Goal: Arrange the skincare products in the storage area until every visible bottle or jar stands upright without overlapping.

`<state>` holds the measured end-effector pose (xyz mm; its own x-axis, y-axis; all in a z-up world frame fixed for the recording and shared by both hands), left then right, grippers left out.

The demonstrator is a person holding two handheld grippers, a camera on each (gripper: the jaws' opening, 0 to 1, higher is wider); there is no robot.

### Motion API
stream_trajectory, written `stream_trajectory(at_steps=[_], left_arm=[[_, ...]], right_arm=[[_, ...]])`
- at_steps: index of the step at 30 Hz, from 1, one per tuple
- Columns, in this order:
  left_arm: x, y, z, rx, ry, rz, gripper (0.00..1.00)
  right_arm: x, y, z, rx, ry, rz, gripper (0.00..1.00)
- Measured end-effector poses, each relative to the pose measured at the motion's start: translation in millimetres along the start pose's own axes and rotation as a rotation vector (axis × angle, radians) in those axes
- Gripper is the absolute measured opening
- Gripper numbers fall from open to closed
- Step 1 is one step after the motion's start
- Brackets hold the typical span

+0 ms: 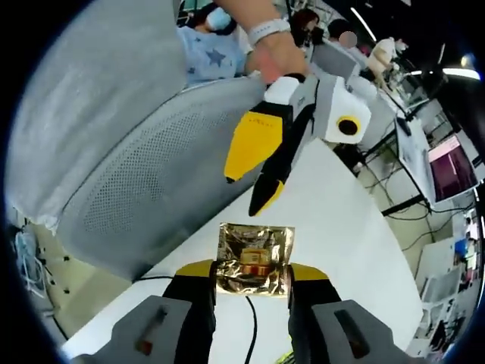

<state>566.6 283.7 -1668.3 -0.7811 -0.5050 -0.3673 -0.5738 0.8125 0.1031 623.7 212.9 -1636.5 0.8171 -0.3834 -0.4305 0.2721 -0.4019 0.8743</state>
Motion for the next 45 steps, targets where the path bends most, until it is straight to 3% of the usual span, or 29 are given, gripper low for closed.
stream_trajectory(at_steps=[6, 18, 28, 35, 41, 45], left_arm=[[3.4, -3, 3.9, -0.015, 0.024, 0.022, 0.39], [12.8, -5, 4.6, -0.001, 0.035, 0.096, 0.00], [16.1, -4, 5.6, -0.021, 0.068, 0.125, 0.00], [14.8, -2, 5.6, -0.027, 0.030, 0.123, 0.00], [10.9, -1, 6.7, -0.032, 0.024, 0.098, 0.00], [8.1, 0, 6.9, -0.034, 0.020, 0.078, 0.00]], right_arm=[[-15.7, -6, 0, -0.016, 0.047, -0.009, 0.33], [-28.2, -12, 2, -0.019, 0.094, -0.015, 0.33], [-30.4, -14, 5, -0.008, 0.118, -0.017, 0.33], [-30.9, -14, 4, 0.016, 0.121, -0.026, 0.34], [-28.0, -12, 1, 0.076, 0.037, -0.073, 0.38], [-23.1, -11, 0, 0.137, -0.086, -0.134, 0.43]])
Point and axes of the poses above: the point that each gripper's makers call its tool centre point, and the gripper's own axes: y roughly backward along the fingers, z roughly to its left, x roughly out of its underside, the point moved 5 cm from there along y, roughly backward along the fingers, and after that the axes turned 4 degrees about -z, right-handed, at the moved point
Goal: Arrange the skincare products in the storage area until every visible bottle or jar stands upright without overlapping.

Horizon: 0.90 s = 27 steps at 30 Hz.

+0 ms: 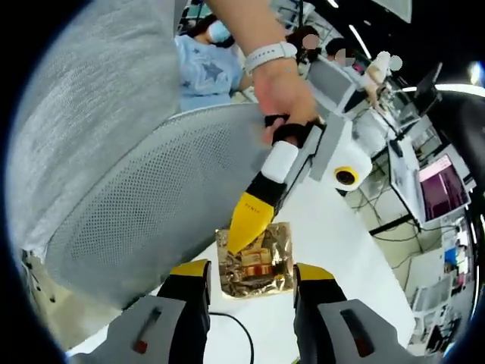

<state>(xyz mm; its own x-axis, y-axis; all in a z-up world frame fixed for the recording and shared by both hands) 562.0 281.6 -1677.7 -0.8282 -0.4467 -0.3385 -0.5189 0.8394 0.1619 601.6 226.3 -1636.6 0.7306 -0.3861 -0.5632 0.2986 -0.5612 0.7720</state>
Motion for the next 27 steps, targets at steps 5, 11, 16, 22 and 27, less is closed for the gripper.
stream_trajectory(at_steps=[5, 11, 16, 22, 27], left_arm=[[-6.2, 4, 1.2, 0.002, -0.003, -0.035, 0.00], [-12.6, 8, 0.5, 0.009, -0.011, -0.086, 0.00], [-18.8, 12, -1.5, 0.024, -0.017, -0.129, 0.00], [-24.2, 17, -6.7, 0.054, -0.034, -0.171, 0.00], [-29.1, 20, -11.9, 0.084, -0.043, -0.213, 0.00]], right_arm=[[4.9, 2, 0, 0.098, -0.183, -0.082, 0.50], [8.8, 16, 3, 0.207, -0.483, -0.270, 0.54], [13.7, 25, 4, 0.308, -0.744, -0.431, 0.56], [16.1, 23, 3, 0.367, -1.090, -0.643, 0.56], [21.3, 9, 8, 0.358, -1.387, -0.766, 0.55]])
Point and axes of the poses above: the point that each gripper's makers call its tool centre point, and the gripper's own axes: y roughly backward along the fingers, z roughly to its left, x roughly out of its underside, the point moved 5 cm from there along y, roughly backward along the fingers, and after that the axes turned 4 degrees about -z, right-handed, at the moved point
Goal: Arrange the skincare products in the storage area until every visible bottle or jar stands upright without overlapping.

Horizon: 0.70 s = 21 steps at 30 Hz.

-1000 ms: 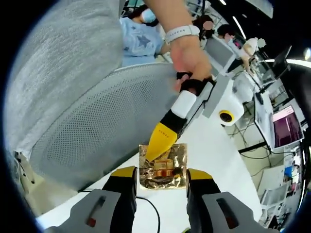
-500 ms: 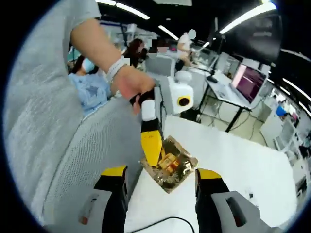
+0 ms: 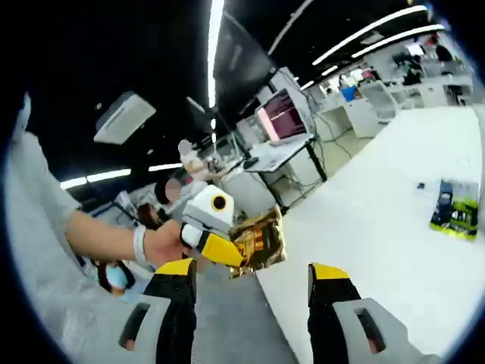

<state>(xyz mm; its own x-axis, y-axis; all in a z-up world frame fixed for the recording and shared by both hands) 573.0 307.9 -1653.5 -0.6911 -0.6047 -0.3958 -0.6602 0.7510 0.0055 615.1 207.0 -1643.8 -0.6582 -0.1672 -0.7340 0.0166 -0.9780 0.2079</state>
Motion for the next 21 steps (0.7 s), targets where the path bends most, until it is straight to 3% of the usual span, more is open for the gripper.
stream_trajectory(at_steps=[4, 7, 13, 21], left_arm=[[-5.5, 3, -3.7, 0.030, 0.000, -0.036, 0.00], [-6.3, 2, -9.2, 0.057, -0.011, -0.046, 0.00], [-1.3, -1, -14.1, 0.082, -0.029, -0.014, 0.00], [-0.6, 0, -16.2, 0.098, -0.031, -0.007, 0.00]], right_arm=[[6.1, -5, 5, -0.050, -0.248, -0.094, 0.50], [11.9, -9, 8, -0.080, -0.364, -0.133, 0.44], [13.1, -15, 18, -0.163, -0.451, -0.177, 0.23], [-1.0, -11, 16, -0.199, -0.490, -0.249, 0.00]])
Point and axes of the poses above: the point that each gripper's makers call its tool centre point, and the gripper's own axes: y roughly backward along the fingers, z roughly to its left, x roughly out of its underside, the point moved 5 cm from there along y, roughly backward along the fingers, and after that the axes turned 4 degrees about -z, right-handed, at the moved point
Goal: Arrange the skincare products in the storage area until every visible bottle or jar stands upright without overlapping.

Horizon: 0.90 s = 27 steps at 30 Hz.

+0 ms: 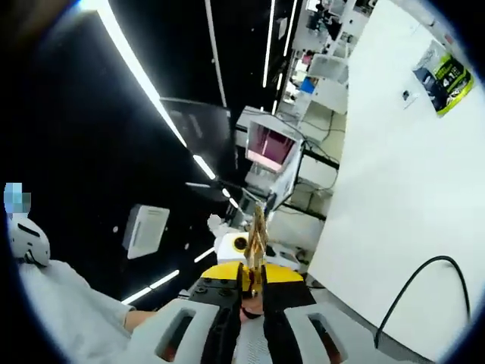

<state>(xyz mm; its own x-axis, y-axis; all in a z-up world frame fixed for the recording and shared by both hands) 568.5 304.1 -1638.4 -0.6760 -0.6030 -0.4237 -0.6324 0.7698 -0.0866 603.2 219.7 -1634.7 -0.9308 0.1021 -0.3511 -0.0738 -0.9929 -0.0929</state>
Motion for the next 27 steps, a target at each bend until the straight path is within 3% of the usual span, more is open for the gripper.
stream_trajectory(at_steps=[3, 12, 18, 27], left_arm=[[0.1, -2, 0.1, 0.003, -0.003, -0.001, 0.00], [5.6, -5, 1.2, -0.015, 0.000, 0.028, 0.00], [9.3, -7, 1.9, -0.009, 0.017, 0.054, 0.00], [13.5, -8, 2.9, -0.008, 0.038, 0.090, 0.00]], right_arm=[[1.9, -2, 1, -0.007, -0.011, 0.005, 0.00], [1.0, 3, -3, 0.033, 0.075, 0.057, 0.00], [-1.3, 8, -3, 0.038, 0.053, 0.091, 0.00], [-26.1, 21, -1, 0.031, 0.047, 0.080, 0.00]])
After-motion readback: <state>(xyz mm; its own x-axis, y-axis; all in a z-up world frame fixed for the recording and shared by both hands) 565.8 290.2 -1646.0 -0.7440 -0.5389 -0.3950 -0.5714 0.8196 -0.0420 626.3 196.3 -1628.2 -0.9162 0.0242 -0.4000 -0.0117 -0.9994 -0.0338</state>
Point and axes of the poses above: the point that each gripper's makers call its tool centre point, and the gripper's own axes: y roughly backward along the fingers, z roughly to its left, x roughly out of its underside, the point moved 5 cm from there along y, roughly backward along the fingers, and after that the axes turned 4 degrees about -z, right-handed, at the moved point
